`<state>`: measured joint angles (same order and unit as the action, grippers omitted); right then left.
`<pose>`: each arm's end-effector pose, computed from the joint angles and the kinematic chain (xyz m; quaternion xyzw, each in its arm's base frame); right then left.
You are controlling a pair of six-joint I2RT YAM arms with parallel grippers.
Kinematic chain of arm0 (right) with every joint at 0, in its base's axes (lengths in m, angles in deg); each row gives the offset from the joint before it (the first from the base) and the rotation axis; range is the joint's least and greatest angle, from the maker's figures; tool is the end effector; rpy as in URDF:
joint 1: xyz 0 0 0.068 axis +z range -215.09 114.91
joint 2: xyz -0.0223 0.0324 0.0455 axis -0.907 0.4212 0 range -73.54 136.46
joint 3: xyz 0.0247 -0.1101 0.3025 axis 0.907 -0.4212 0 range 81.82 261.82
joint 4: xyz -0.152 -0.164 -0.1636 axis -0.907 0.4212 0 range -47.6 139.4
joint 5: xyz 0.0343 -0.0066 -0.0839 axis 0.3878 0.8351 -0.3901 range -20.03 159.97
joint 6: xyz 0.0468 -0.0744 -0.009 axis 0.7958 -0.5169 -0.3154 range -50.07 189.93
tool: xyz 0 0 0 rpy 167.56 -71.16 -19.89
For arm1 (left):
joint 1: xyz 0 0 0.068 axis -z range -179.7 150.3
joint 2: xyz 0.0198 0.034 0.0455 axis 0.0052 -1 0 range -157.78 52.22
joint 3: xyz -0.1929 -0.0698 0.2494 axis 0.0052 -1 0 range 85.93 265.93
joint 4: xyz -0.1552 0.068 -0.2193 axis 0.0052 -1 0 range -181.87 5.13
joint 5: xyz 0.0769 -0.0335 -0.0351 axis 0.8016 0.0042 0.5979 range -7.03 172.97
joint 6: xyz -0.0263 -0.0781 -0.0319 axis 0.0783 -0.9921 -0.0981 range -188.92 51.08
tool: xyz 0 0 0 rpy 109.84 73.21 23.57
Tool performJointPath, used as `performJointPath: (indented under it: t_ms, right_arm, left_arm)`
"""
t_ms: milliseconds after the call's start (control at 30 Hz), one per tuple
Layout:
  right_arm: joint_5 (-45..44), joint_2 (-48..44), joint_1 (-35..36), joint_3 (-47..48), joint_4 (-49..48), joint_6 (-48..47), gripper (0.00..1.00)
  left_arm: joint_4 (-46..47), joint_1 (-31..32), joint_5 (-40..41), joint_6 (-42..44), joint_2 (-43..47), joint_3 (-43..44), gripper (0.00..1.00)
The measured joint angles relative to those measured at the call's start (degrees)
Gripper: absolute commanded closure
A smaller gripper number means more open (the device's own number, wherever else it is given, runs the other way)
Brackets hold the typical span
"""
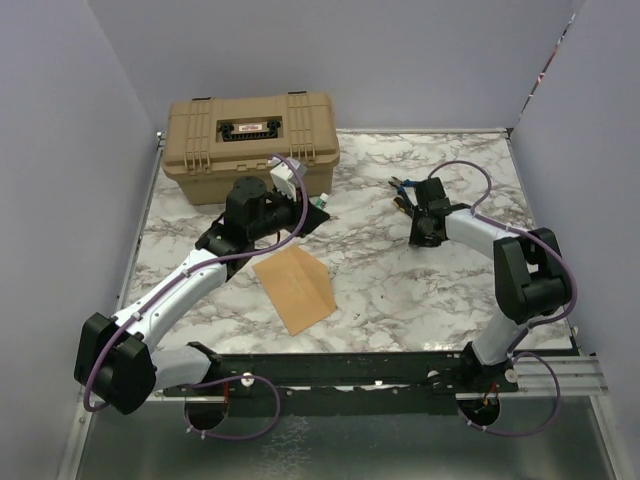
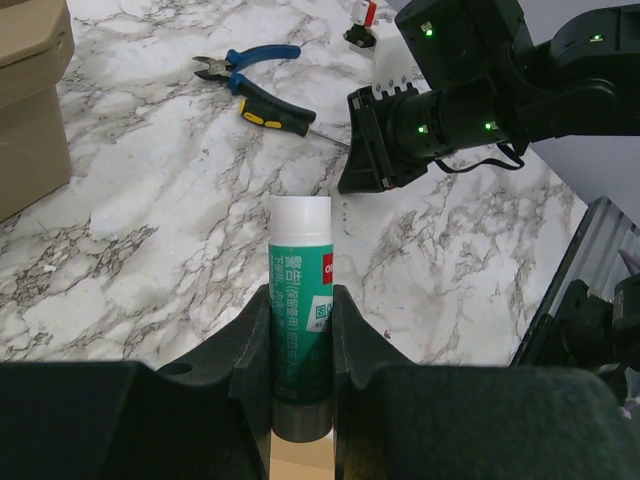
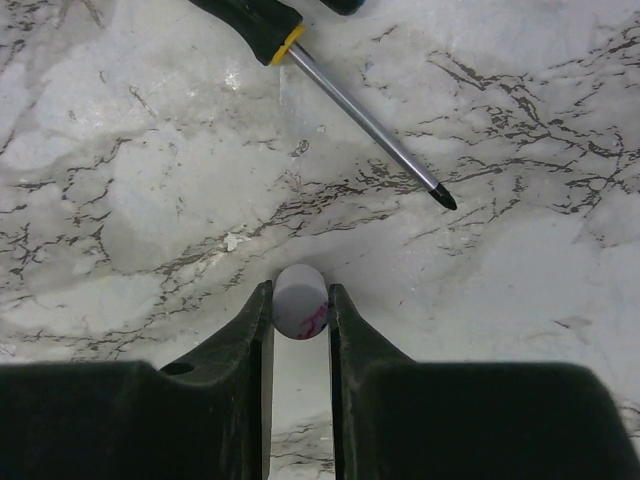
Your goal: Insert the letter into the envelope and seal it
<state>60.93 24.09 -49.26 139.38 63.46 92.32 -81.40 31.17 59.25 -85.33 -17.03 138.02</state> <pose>0.3630 0.0901 0.1710 0.0748 0.9627 0.0093 0.2598 0.2565 -0.1902 0.3542 0.2228 0.7475 -0.3905 0.4890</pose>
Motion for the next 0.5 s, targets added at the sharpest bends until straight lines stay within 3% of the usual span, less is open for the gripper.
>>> performJointPath:
  t_ms: [233, 500]
  right_arm:
    - [-0.87, 1.09, 0.26, 0.22, 0.24, -0.17, 0.46]
    - [-0.02, 0.22, 0.31, 2.27, 3.32, 0.09, 0.41]
  left_arm:
    - [0.26, 0.0, 1.4, -0.63, -0.11, 1.14, 1.0]
    - [0.42, 0.0, 1.95, -1.18, -0.15, 1.9, 0.97]
